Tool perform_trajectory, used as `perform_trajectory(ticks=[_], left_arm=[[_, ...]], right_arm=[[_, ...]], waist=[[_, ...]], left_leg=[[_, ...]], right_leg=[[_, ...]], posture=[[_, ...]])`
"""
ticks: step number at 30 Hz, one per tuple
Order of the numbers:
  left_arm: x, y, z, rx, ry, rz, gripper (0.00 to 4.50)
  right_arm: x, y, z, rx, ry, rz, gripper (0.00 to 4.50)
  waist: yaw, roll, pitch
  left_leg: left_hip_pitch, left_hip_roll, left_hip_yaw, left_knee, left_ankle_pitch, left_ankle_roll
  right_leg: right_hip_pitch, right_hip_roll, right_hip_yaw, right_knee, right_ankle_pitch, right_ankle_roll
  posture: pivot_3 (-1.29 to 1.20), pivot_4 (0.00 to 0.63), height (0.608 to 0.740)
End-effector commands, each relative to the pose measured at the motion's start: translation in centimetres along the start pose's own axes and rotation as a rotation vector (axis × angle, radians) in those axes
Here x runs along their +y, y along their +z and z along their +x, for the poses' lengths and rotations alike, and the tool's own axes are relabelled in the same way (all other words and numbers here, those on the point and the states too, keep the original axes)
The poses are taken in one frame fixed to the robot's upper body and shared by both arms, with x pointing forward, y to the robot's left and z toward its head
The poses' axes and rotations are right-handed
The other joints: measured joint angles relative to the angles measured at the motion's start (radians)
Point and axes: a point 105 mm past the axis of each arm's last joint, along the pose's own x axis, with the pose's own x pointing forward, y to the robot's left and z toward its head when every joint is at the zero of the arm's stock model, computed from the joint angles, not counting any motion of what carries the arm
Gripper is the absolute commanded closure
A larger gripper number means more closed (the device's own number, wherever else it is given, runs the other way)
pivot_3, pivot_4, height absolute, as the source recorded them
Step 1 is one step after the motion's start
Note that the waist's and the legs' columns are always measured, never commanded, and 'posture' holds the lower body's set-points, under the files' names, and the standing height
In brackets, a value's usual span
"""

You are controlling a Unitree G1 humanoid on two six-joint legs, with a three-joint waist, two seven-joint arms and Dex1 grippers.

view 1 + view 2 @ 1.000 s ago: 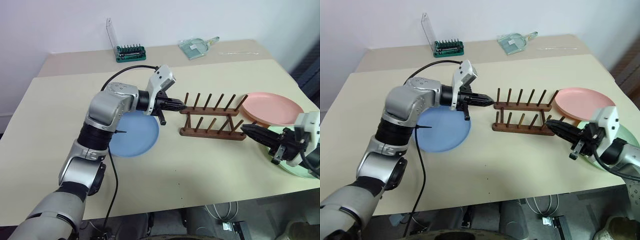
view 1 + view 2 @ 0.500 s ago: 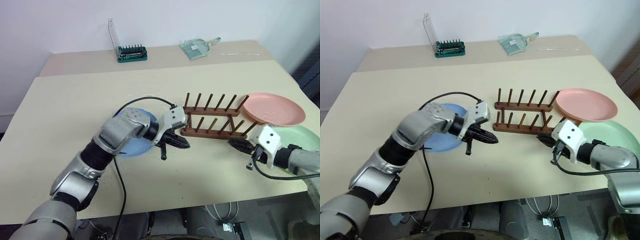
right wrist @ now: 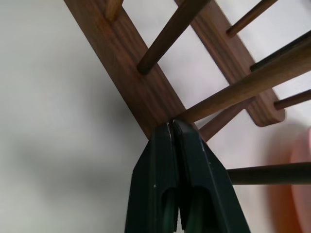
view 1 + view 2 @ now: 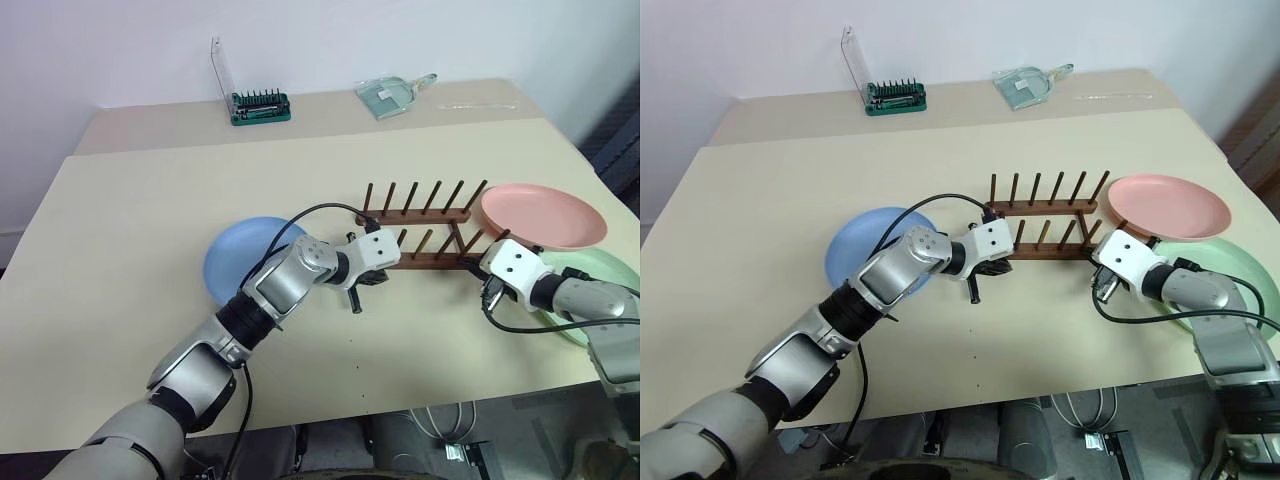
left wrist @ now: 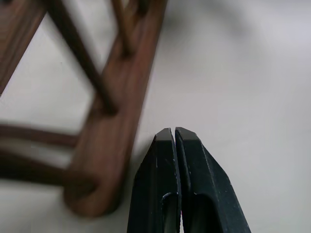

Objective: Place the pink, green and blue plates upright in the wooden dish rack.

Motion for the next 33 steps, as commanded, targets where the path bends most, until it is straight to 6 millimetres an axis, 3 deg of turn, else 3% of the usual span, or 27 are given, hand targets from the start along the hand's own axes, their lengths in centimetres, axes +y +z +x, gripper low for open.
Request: perform_trajectory(ticks=[1,11,15,23,33], left_arm=[[2.1,0.3,0.1,0.013,0.114,0.067,4.44],[4.7,0.0,0.0,0.004,0.200,0.087,4.44],[3.7,0.3,0.5,-0.025,0.163,0.068,4.44],[5.0,0.5,0.1,-0.024,0.209,0.072,4.44],[5.4,0.4,-0.4,-0.038,0.217,0.050,4.44]], right_arm=[[-0.5,0.4,0.9,-0.025,-0.030,-0.022,4.42],[-1.5,0.9,2.7,-0.054,-0.053,-0.062,4.42],[-2.1,0.9,3.2,-0.061,-0.077,-0.065,4.42],[-3.4,0.8,3.8,-0.040,-0.124,-0.159,4.42],[-3.1,2.3,3.3,-0.117,-0.115,-0.112,4.42]], waist=[[0.001,0.000,0.000],[-0.002,0.000,0.000],[-0.001,0.000,0.000],[-0.002,0.000,0.000],[-0.002,0.000,0.000]], left_leg=[[0.000,0.000,0.000,0.000,0.000,0.000],[0.001,0.000,0.000,0.000,0.000,0.000],[0.001,0.000,0.000,0.000,0.000,-0.001],[0.001,0.000,0.000,0.000,0.001,-0.001],[0.000,0.000,0.000,0.000,0.001,-0.001]], right_leg=[[0.000,0.000,0.000,0.000,0.000,0.000],[0.001,0.000,0.000,0.000,0.000,0.000],[0.001,0.000,0.000,0.000,0.000,0.000],[0.001,0.000,0.000,0.000,0.000,0.000],[0.001,0.000,0.000,0.000,0.000,0.000]], posture=[[0.00,0.150,0.740],[0.00,0.150,0.740],[0.00,0.150,0.740],[0.00,0.150,0.740],[0.00,0.150,0.740]])
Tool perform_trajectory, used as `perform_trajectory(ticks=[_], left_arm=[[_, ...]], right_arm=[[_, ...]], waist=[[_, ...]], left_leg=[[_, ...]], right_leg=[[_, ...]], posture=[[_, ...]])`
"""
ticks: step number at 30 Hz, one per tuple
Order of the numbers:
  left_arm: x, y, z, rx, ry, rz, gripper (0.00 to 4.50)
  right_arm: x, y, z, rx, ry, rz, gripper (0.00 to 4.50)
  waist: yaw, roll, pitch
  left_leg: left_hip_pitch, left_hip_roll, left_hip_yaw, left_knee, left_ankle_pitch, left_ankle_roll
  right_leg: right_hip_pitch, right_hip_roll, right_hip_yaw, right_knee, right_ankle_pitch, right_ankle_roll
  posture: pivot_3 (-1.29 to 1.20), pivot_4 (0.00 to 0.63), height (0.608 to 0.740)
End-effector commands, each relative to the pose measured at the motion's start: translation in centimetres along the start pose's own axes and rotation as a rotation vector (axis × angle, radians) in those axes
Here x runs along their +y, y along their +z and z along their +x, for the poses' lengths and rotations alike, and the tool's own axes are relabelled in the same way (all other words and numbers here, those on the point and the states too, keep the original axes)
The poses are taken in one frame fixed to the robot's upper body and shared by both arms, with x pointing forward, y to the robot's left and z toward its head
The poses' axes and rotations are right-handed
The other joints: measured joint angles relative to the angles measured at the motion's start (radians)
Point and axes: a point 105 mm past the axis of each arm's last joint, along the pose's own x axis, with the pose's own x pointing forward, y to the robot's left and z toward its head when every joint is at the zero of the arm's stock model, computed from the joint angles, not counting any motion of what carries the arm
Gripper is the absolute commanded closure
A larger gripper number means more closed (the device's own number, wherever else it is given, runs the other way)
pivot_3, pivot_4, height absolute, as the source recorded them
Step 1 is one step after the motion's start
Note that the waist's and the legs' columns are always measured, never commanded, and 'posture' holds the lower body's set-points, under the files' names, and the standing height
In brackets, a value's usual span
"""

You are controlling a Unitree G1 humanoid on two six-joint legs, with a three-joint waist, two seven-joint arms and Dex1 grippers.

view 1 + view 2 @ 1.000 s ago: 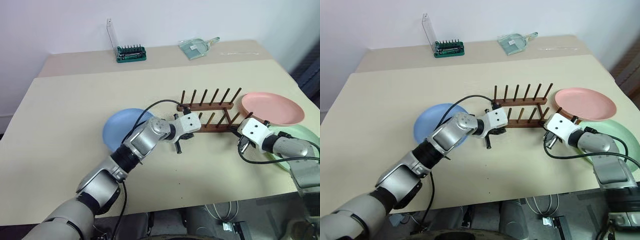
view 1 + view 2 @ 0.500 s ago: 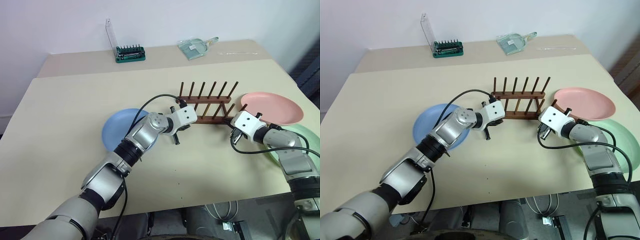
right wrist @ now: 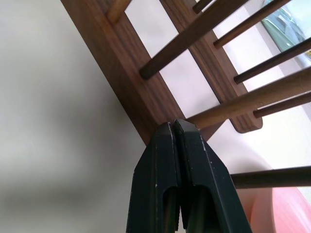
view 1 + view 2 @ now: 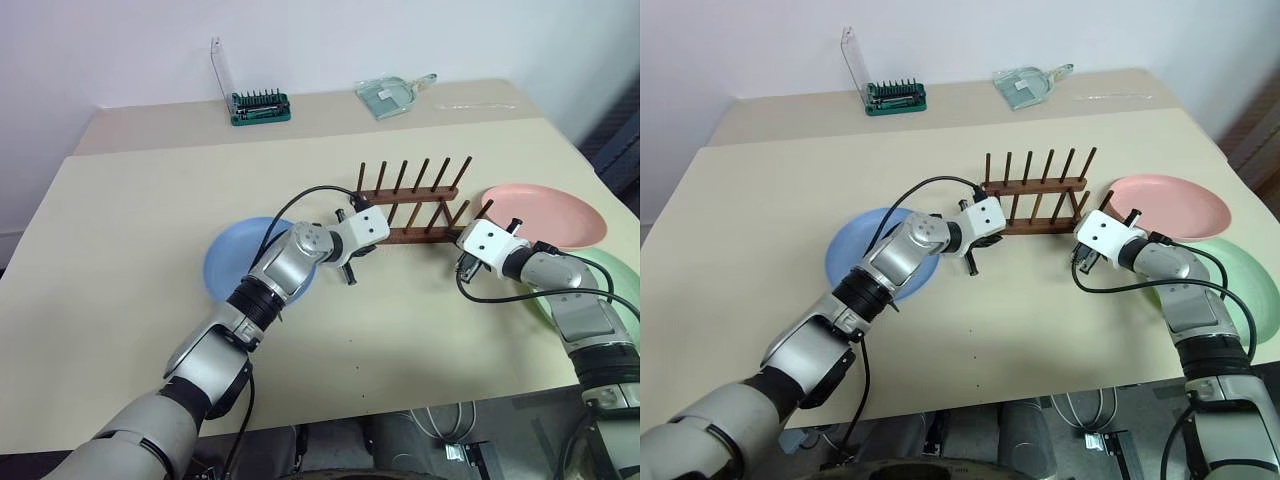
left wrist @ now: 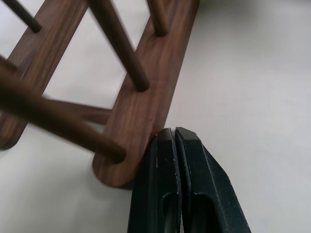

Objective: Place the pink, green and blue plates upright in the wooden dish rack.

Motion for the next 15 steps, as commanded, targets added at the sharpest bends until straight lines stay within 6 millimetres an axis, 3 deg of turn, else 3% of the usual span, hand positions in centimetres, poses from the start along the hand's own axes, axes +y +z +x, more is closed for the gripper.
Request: perform_trajectory(ticks=[1,6,9,12,15], left_arm=[[0.8,1.2,-0.5,-0.041,0.017,0.003,4.44],[-0.1,3.1,-1.9,-0.116,-0.086,-0.047,4.44],[-1.0,5.2,-3.9,-0.205,-0.212,-0.181,4.50],[-1.4,6.5,-6.2,-0.277,-0.310,-0.234,3.13],[-0.9,6.4,-7.9,-0.295,-0.342,-0.231,1.59]], right_arm=[[-1.0,1.8,-0.8,-0.074,-0.030,0.015,4.42],[-1.9,3.4,-2.8,-0.129,-0.011,0.121,4.42],[-2.1,3.7,-4.9,-0.118,0.056,0.228,3.71],[-3.2,4.7,-7.1,-0.110,0.060,0.239,2.16],[-4.9,5.7,-8.8,-0.109,0.031,0.256,0.60]], waist=[[0.000,0.000,0.000],[0.001,0.000,0.000],[0.002,0.000,0.000],[0.001,0.000,0.000],[-0.005,0.001,0.000]], left_leg=[[0.000,0.000,0.000,0.000,0.000,0.000],[-0.001,0.000,0.000,0.000,0.000,0.000],[-0.002,0.000,-0.001,0.000,-0.002,0.004],[-0.001,0.000,-0.001,0.000,-0.003,0.004],[-0.001,0.000,-0.001,0.000,-0.003,0.005]], right_leg=[[0.000,0.000,0.000,0.000,0.000,0.000],[-0.001,0.000,0.000,0.000,0.000,0.000],[-0.001,0.000,0.000,0.000,0.000,0.000],[-0.001,0.000,0.000,0.001,0.000,0.000],[-0.001,0.000,0.000,0.001,0.000,0.000]], posture=[[0.00,0.150,0.740],[0.00,0.150,0.740],[0.00,0.150,0.740],[0.00,0.150,0.740],[0.00,0.150,0.740]])
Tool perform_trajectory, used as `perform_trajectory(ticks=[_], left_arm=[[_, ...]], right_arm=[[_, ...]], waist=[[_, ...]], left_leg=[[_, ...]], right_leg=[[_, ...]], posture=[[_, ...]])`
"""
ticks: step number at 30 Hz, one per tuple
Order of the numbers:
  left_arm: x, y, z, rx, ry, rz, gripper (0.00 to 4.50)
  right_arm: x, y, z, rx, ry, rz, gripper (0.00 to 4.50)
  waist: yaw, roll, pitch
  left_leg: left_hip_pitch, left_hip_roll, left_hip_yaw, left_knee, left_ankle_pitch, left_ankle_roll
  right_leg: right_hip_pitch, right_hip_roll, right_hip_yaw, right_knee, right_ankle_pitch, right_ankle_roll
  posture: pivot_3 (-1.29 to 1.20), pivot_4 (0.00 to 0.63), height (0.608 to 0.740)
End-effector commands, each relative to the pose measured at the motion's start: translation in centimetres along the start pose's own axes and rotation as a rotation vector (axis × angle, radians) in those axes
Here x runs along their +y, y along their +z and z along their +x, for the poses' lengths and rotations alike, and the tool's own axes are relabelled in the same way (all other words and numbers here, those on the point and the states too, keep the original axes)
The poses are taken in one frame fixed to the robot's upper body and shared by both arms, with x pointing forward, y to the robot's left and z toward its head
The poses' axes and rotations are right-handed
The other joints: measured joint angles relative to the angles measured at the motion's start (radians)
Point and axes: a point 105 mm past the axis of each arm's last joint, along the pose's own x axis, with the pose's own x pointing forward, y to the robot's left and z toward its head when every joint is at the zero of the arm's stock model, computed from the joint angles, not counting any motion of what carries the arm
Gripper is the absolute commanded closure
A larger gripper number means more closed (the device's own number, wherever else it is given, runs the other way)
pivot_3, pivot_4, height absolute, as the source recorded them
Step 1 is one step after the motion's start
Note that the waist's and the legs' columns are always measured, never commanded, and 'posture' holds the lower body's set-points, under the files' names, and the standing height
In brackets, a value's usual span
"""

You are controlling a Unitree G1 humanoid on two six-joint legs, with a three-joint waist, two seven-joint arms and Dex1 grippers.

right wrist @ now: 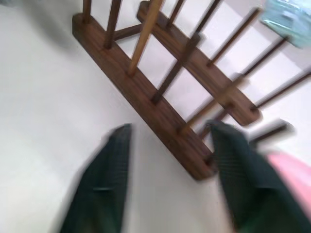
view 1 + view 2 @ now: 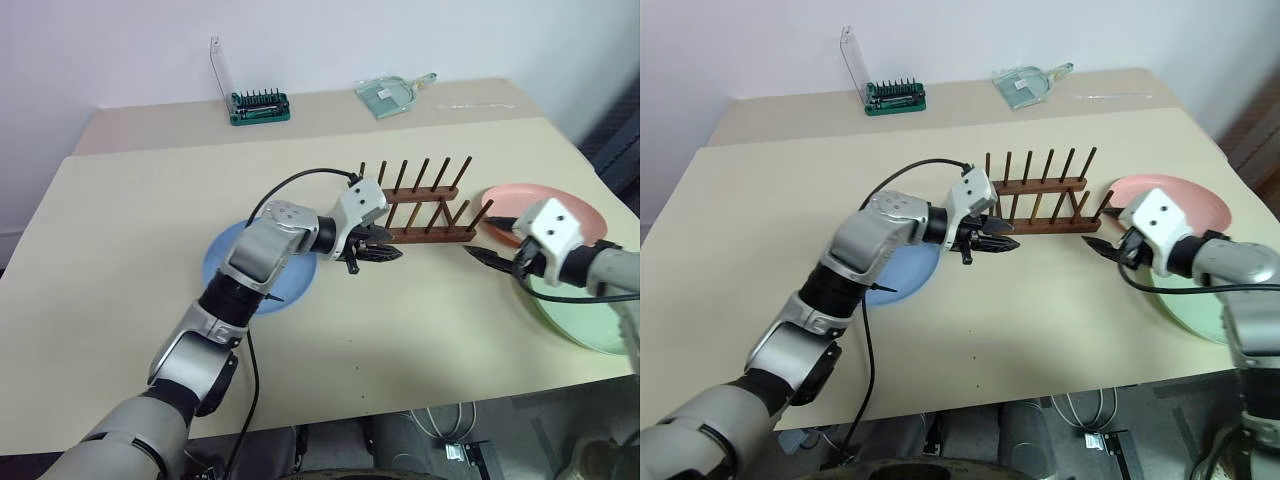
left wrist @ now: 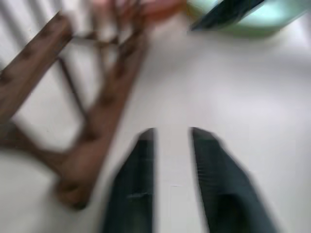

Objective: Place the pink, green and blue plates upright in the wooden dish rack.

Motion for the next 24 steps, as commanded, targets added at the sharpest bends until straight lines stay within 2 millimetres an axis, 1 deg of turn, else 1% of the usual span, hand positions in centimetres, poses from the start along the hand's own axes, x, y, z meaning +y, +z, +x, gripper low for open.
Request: perform_trajectory(ticks=[1,2,3,4,6,8,10,11,13,15,17,19,23,24], left_arm=[[-0.3,1.2,-2.1,-0.059,-0.048,0.014,1.15],[-0.3,1.5,-2.8,-0.076,-0.065,-0.004,0.54],[-0.1,1.9,-3.5,-0.103,-0.074,0.000,0.03],[0.4,2.6,-4.2,-0.155,-0.051,0.037,0.03],[1.2,3.7,-4.9,-0.224,0.002,0.110,0.03],[0.9,4.4,-5.4,-0.288,-0.017,0.173,0.03],[0.6,4.7,-6.1,-0.323,-0.061,0.138,0.03],[0.5,5.2,-6.5,-0.353,-0.062,0.166,0.03],[0.1,5.7,-7.4,-0.389,-0.100,0.150,0.03],[-0.2,5.9,-8.0,-0.409,-0.115,0.151,0.03],[-0.3,5.7,-8.6,-0.410,-0.118,0.125,0.03],[0.0,5.5,-8.8,-0.411,-0.089,0.126,0.03],[0.1,5.2,-8.8,-0.402,-0.065,0.129,0.03],[0.2,5.2,-8.8,-0.401,-0.060,0.131,0.01]], right_arm=[[-1.9,3.2,-2.2,-0.056,-0.055,-0.020,0.18],[-2.7,3.1,-2.6,-0.021,-0.088,-0.049,0.00],[-4.1,2.5,-2.9,0.041,-0.155,-0.101,0.00],[-5.7,1.5,-3.3,0.112,-0.224,-0.146,0.00],[-7.2,0.3,-3.5,0.175,-0.294,-0.181,0.00],[-7.2,-1.0,-2.8,0.187,-0.283,-0.137,0.00],[-7.0,-2.0,-1.8,0.184,-0.261,-0.086,0.00],[-7.0,-2.8,-1.5,0.212,-0.259,-0.070,0.00],[-7.4,-4.3,-1.1,0.265,-0.264,-0.047,0.00],[-7.6,-4.9,-0.9,0.268,-0.262,-0.001,0.00],[-7.9,-4.6,-0.3,0.191,-0.262,0.122,0.00],[-8.4,-4.8,-0.1,0.172,-0.267,0.191,0.00],[-8.0,-5.5,-0.1,0.221,-0.208,0.186,0.00],[-7.8,-5.7,0.0,0.235,-0.191,0.185,0.25]], waist=[[-0.002,0.000,0.000],[-0.002,0.000,0.000],[-0.001,0.000,0.000],[-0.001,0.000,0.000],[0.001,0.000,0.000],[0.006,0.000,0.000],[0.005,0.000,0.000],[0.005,0.000,0.000],[0.003,0.000,0.000],[0.003,0.000,0.000],[-0.001,0.000,0.000],[-0.004,0.000,0.000],[0.001,0.000,0.000],[0.002,0.000,0.000]], left_leg=[[0.000,0.000,0.000,0.000,0.000,0.000],[0.000,0.001,0.000,0.000,0.000,0.000],[0.000,0.001,0.000,0.000,0.000,0.000],[0.000,0.001,0.000,0.000,0.000,0.000],[0.000,0.000,0.001,0.000,0.000,-0.001],[0.000,0.000,0.002,0.000,0.002,-0.004],[0.000,0.000,0.002,0.000,0.003,-0.005],[-0.001,0.000,0.002,-0.001,0.003,-0.005],[-0.001,0.000,0.002,0.000,0.003,-0.005],[-0.001,0.000,0.002,0.000,0.003,-0.005],[-0.001,0.000,0.002,0.000,0.003,-0.005],[-0.001,0.000,0.002,0.000,0.003,-0.005],[-0.001,0.000,0.002,-0.001,0.003,-0.005],[-0.001,0.000,0.002,-0.001,0.003,-0.005]], right_leg=[[0.000,0.000,0.000,0.000,0.000,0.000],[0.000,0.000,0.000,0.000,0.000,0.000],[0.000,0.000,0.000,0.000,0.000,0.000],[0.000,0.000,0.000,0.000,0.000,0.000],[0.000,0.000,0.000,0.000,0.000,0.000],[0.000,0.000,0.000,-0.001,0.000,0.000],[0.000,0.000,0.000,-0.001,0.000,0.000],[0.000,0.000,0.000,-0.001,0.000,0.000],[-0.001,-0.001,0.000,-0.001,0.000,0.000],[-0.001,-0.001,0.000,-0.001,0.000,0.000],[-0.002,-0.001,0.000,0.000,0.000,0.000],[-0.002,0.000,0.001,0.000,0.000,-0.001],[-0.002,0.000,0.000,0.000,0.000,-0.001],[-0.002,0.000,0.000,0.000,0.000,-0.001]], posture=[[0.00,0.150,0.740],[0.00,0.150,0.740],[0.00,0.150,0.740],[0.00,0.150,0.740],[0.00,0.150,0.740],[0.00,0.150,0.740],[0.00,0.150,0.740],[0.00,0.150,0.740],[0.00,0.150,0.740],[0.00,0.150,0.740],[0.00,0.150,0.740],[0.00,0.150,0.740],[0.00,0.150,0.740],[0.00,0.150,0.740]])
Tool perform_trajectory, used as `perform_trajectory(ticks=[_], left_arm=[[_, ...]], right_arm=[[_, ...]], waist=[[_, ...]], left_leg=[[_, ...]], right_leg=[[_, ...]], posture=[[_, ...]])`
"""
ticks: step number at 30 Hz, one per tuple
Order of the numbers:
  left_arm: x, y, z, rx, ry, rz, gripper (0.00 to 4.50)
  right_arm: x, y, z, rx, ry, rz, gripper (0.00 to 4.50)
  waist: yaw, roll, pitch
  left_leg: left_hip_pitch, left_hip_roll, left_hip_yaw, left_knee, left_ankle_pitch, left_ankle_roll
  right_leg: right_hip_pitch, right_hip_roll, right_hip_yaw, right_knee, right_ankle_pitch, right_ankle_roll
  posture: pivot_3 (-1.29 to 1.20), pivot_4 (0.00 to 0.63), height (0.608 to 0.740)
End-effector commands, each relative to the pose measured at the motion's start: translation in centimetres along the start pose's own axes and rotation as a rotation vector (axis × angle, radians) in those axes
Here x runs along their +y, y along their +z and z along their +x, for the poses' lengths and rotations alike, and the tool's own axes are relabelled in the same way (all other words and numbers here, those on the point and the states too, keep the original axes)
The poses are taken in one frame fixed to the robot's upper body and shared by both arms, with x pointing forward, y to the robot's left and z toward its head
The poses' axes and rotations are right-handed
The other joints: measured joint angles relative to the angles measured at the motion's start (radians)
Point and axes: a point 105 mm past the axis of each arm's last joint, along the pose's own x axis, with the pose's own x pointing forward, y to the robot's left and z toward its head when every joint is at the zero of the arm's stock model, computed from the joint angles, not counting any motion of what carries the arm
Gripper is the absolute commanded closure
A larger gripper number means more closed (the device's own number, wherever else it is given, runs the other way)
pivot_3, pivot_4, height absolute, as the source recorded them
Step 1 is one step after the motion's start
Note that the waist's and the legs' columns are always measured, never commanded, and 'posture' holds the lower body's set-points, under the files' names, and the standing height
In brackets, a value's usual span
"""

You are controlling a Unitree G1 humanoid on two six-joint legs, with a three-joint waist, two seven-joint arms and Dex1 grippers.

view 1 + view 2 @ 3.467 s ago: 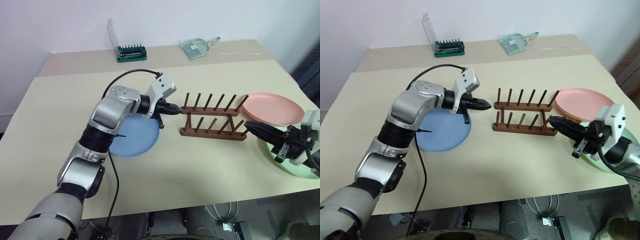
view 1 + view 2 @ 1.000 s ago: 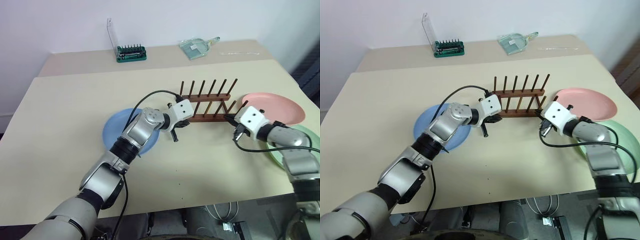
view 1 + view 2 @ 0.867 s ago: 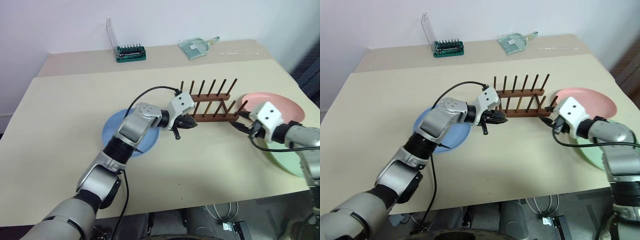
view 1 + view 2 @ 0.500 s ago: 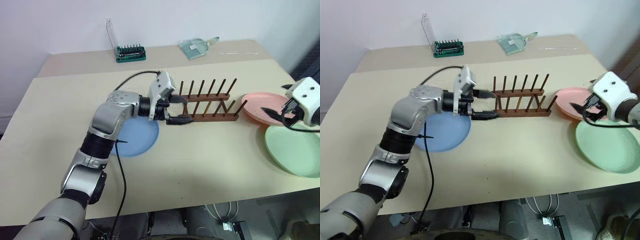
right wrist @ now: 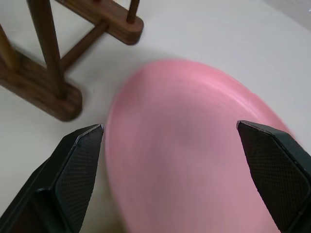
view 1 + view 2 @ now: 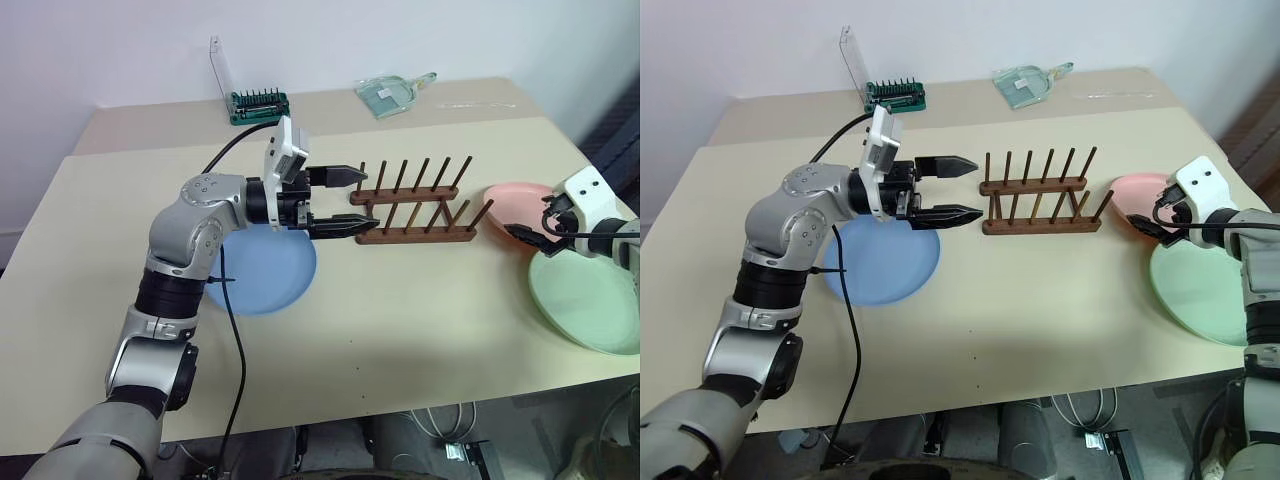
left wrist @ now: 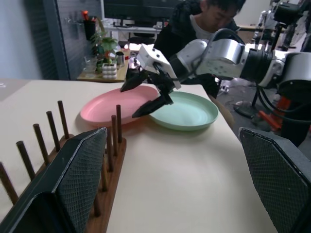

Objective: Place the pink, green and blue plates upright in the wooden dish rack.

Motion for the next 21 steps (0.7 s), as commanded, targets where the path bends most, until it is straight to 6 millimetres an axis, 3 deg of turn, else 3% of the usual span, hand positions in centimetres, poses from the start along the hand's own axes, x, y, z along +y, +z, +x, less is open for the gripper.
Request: perform_trajectory(ticks=[1,3,6,9,16,19,21], left_arm=[[-0.2,1.1,-0.2,-0.027,0.007,0.053,0.00],[-0.2,1.1,-0.1,-0.024,0.011,0.058,0.00],[-0.1,1.2,-0.1,-0.026,0.014,0.060,0.00],[0.1,1.3,-0.1,-0.026,0.018,0.058,0.00],[0.4,1.3,0.0,-0.021,0.037,0.070,0.00],[0.6,1.5,0.0,-0.030,0.044,0.072,0.00],[0.8,1.5,0.1,-0.036,0.045,0.063,0.00]], right_arm=[[-0.3,0.0,-0.4,0.029,0.027,-0.024,0.52],[-0.1,-0.9,-0.4,0.073,0.047,-0.033,1.29],[-0.2,-2.1,-0.6,0.145,0.045,-0.105,2.89],[-0.3,-1.5,-0.7,0.117,0.049,-0.093,4.47],[-1.1,0.3,-0.8,0.057,0.005,-0.112,4.47],[-3.1,4.5,-1.0,-0.130,-0.118,-0.070,4.47],[-4.2,6.3,-1.4,-0.217,-0.173,-0.021,4.47]], waist=[[0.001,0.000,0.000],[0.001,0.000,0.000],[-0.001,0.000,0.000],[-0.002,0.000,0.000],[-0.003,0.000,0.000],[-0.007,0.000,0.000],[-0.014,0.001,0.001]], left_leg=[[0.000,0.000,0.000,0.000,0.000,0.000],[0.000,0.000,0.000,0.000,0.000,0.000],[0.000,0.000,0.000,0.000,0.000,0.000],[0.000,0.000,0.000,0.000,0.000,0.000],[0.000,0.000,0.000,0.000,0.000,0.000],[0.000,0.000,0.000,0.000,0.000,0.000],[0.000,0.000,0.001,0.000,0.000,0.000]], right_leg=[[0.000,0.000,0.000,0.000,0.000,0.000],[0.000,0.000,0.000,0.000,0.000,0.000],[0.000,0.000,0.000,0.000,0.000,0.000],[0.000,0.000,0.000,0.000,0.000,0.000],[0.000,0.000,0.000,0.000,0.000,0.000],[0.000,0.000,0.000,0.000,0.000,0.000],[-0.001,0.000,0.001,0.000,0.000,0.000]], posture=[[0.00,0.150,0.740],[0.00,0.150,0.740],[0.00,0.150,0.740],[0.00,0.150,0.740],[0.00,0.150,0.740],[0.00,0.150,0.740],[0.00,0.150,0.740]])
